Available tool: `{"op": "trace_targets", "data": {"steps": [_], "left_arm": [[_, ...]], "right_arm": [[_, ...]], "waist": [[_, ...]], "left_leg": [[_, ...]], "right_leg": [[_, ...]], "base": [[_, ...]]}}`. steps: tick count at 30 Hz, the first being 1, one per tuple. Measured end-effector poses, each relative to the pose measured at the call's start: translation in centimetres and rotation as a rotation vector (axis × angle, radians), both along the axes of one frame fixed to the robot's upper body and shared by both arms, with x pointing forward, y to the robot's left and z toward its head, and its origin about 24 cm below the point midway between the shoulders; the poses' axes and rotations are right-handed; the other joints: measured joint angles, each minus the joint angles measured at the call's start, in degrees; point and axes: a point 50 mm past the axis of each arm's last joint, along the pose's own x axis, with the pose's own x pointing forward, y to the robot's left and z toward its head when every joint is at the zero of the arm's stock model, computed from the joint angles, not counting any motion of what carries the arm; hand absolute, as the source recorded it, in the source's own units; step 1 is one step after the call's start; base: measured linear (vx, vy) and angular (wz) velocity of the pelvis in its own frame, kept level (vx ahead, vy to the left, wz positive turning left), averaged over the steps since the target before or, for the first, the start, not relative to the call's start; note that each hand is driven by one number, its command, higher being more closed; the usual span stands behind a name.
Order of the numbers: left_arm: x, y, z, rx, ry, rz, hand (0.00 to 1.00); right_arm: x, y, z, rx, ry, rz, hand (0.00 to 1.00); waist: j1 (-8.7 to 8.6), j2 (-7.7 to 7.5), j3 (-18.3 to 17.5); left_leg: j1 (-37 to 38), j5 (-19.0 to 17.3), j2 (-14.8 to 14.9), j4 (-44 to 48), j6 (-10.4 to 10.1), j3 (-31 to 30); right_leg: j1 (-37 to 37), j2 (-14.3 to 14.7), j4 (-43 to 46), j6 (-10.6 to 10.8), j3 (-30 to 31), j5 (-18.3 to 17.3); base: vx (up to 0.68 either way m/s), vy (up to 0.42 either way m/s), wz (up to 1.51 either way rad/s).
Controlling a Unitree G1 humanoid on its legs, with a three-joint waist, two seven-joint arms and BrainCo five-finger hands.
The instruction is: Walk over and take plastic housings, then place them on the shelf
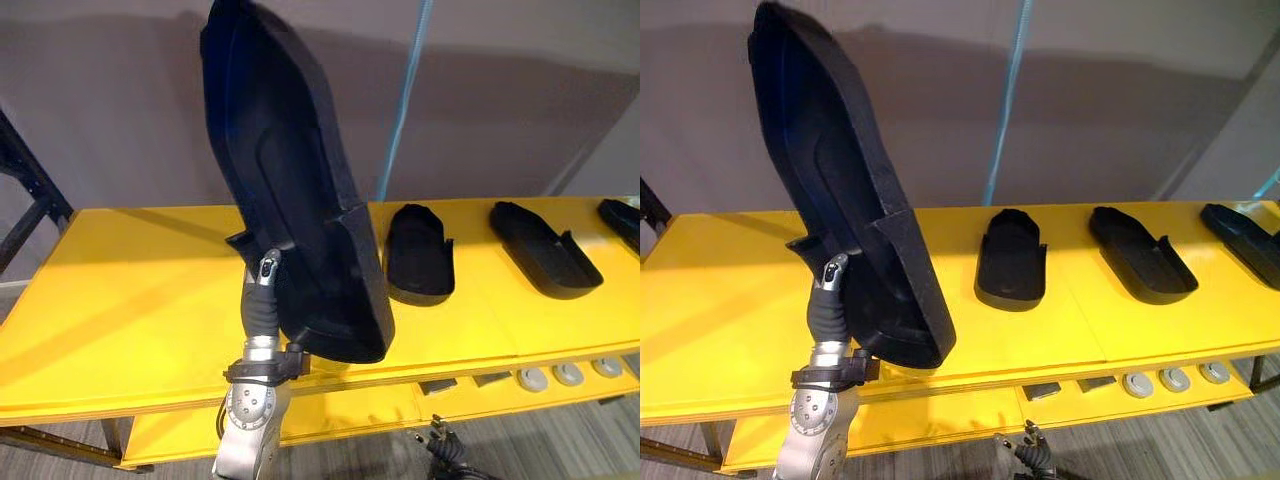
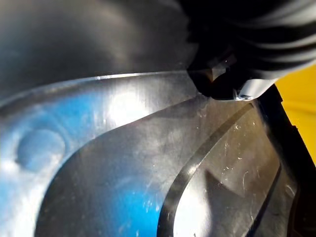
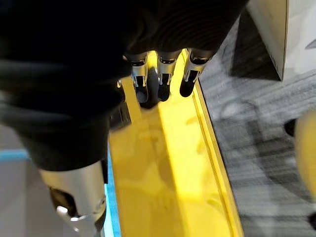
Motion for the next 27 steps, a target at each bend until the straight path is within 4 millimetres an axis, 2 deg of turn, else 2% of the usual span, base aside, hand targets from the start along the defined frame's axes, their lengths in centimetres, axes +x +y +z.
{"op": "trace_targets", "data": {"steps": [2,3,5,6,8,9,10,11,12,13,14,16,19,21,22,24,25,26,27], "left_arm": [[0.0,0.1,-0.1,0.005,0.003,0.003,1.00],[0.0,0.1,-0.1,0.005,0.003,0.004,1.00],[0.3,0.3,-0.2,0.031,0.003,0.001,1.00],[0.4,0.5,-0.5,0.043,0.014,0.003,1.00],[0.9,1.1,-1.7,0.069,0.067,0.027,1.00],[1.0,1.1,-1.8,0.069,0.073,0.030,1.00],[1.1,1.0,-1.8,0.060,0.074,0.031,1.00],[1.3,0.7,-1.6,0.046,0.066,0.030,1.00],[1.6,0.8,-1.5,0.062,0.058,0.029,1.00],[1.9,0.9,-1.5,0.075,0.056,0.031,1.00],[2.3,1.4,-1.7,0.089,0.066,0.040,1.00],[2.4,1.6,-1.6,0.096,0.065,0.046,1.00],[2.6,1.7,-1.4,0.116,0.053,0.043,1.00],[2.7,1.5,-2.1,0.122,0.084,0.036,1.00],[2.7,1.5,-2.8,0.142,0.114,0.038,1.00],[2.7,1.3,-3.1,0.155,0.125,0.041,1.00],[2.8,1.0,-3.0,0.157,0.120,0.042,1.00],[2.8,0.7,-3.1,0.169,0.123,0.038,1.00],[2.8,0.7,-3.1,0.177,0.121,0.038,1.00]], "right_arm": [[-0.1,0.0,0.0,-0.002,0.002,-0.004,0.00],[-0.1,-0.1,0.0,-0.004,0.004,-0.004,0.00],[0.2,-0.5,-0.6,-0.016,0.035,0.002,0.00],[0.4,-0.6,-0.7,-0.017,0.043,0.001,0.00],[0.8,-1.3,-0.8,-0.045,0.056,-0.001,0.00],[0.7,-1.7,-0.8,-0.062,0.062,0.006,0.00],[0.6,-2.7,-0.6,-0.091,0.067,0.004,0.00],[0.2,-3.7,-0.6,-0.117,0.082,-0.010,0.00],[-0.1,-3.3,-0.9,-0.102,0.098,-0.021,0.00],[-0.3,-2.8,-1.2,-0.087,0.111,-0.020,0.00],[-1.0,-1.7,-1.7,-0.054,0.143,-0.022,0.00],[-1.0,-1.1,-1.8,-0.038,0.151,-0.019,0.00],[0.0,-0.7,-1.6,-0.026,0.124,-0.003,0.00],[0.3,-0.7,-1.5,-0.029,0.119,0.016,0.00],[0.0,-0.2,-1.7,-0.014,0.128,0.032,0.00],[-0.2,-0.4,-1.6,-0.017,0.127,0.034,0.00],[-0.2,-0.9,-1.5,-0.025,0.123,0.030,0.00],[-0.2,-1.5,-1.4,-0.037,0.119,0.024,0.00],[-0.3,-1.7,-1.4,-0.040,0.119,0.022,0.00]], "waist": [[-0.06,-0.93,0.6],[-0.05,-1.25,0.7],[-0.89,-1.52,0.8],[-1.37,-1.65,0.9],[-3.33,-1.93,1.0],[-3.90,-1.54,0.8],[-4.70,0.09,-0.1],[-5.14,1.62,-1.0],[-5.77,0.32,-0.8],[-5.85,-0.37,-0.6],[-5.92,-0.81,-0.2],[-5.74,-0.82,0.0],[-4.69,-0.96,0.3],[-4.92,-0.56,0.7],[-4.93,0.07,1.2],[-5.01,-0.15,1.1],[-5.14,-0.11,1.0],[-6.02,0.46,1.1],[-6.60,0.68,1.0]], "left_leg": [[-0.4,1.6,-0.7,-0.4,-2.0,0.6],[-0.6,1.8,-0.5,-0.7,-2.1,2.0],[-3.1,0.5,5.9,1.2,-0.2,14.4],[-3.7,0.5,7.6,2.5,-0.1,16.1],[-3.9,0.8,13.4,5.1,-0.1,17.7],[-3.8,1.0,14.5,4.6,-0.2,17.4],[-3.6,5.7,16.8,1.1,-0.2,15.9],[-2.7,5.3,15.6,-2.4,-7.0,14.0],[-2.8,5.0,13.7,-3.4,-7.7,14.0],[-3.0,5.2,12.7,-3.3,-7.4,14.0],[-4.1,4.6,11.6,-1.2,-6.5,13.6],[-5.3,3.5,11.4,1.5,-5.7,13.6],[-8.1,0.6,12.0,6.2,-5.0,15.3],[-8.5,-0.2,12.2,6.8,-4.4,16.4],[-7.1,-0.1,12.6,5.6,-3.8,17.4],[-5.7,0.6,12.4,4.1,-3.9,17.9],[-5.3,1.2,11.8,3.3,-4.4,17.9],[-5.4,1.9,11.3,1.7,-5.2,16.9],[-5.3,2.6,11.0,0.7,-5.1,16.5]], "right_leg": [[1.0,-1.5,0.0,0.0,-2.7,0.0],[1.0,-2.1,-0.2,-0.2,-3.1,0.2],[0.4,-2.8,-0.6,-0.5,-5.3,0.3],[0.2,-3.3,-0.3,-0.5,-5.6,0.3],[-0.7,-7.1,0.7,0.1,-5.5,0.6],[-0.8,-7.8,0.4,0.8,-5.4,0.9],[-1.1,-8.6,-0.7,3.4,-5.3,2.1],[-1.3,-9.4,-2.6,5.6,-4.9,3.6],[-0.9,-11.0,-4.6,4.8,-4.4,4.7],[-0.4,-11.5,-5.8,4.0,-3.9,5.9],[1.0,-12.2,-8.3,5.1,-4.0,10.2],[1.0,-12.2,-8.9,5.1,-3.7,12.8],[-2.1,-12.2,-8.0,5.1,-0.5,13.7],[-3.7,-12.1,-6.1,4.4,0.2,13.8],[-6.6,-8.5,3.8,6.6,5.6,5.9],[-7.5,-3.9,9.6,6.2,8.1,-1.8],[-7.1,-2.5,8.9,3.6,8.6,-4.8],[-7.0,-2.4,7.8,3.2,7.8,-4.7],[-7.0,-2.4,7.6,3.2,7.3,-4.7]], "base": [[-0.01,-0.019,0.63],[-0.04,-0.012,0.63],[-0.04,0.018,0.56],[-0.04,0.075,0.37],[-0.03,0.193,0.20],[-0.01,0.331,0.11],[0.02,0.436,0.08],[0.04,0.592,0.18],[0.03,0.524,0.16],[-0.03,0.527,0.24],[-0.05,0.303,0.14],[-0.07,0.283,0.02],[-0.15,0.240,-0.33],[-0.20,0.118,-0.42],[-0.15,0.034,-0.29],[-0.08,-0.062,-0.25],[-0.04,-0.130,0.00],[-0.02,-0.126,0.18],[0.02,-0.100,0.32]]}}
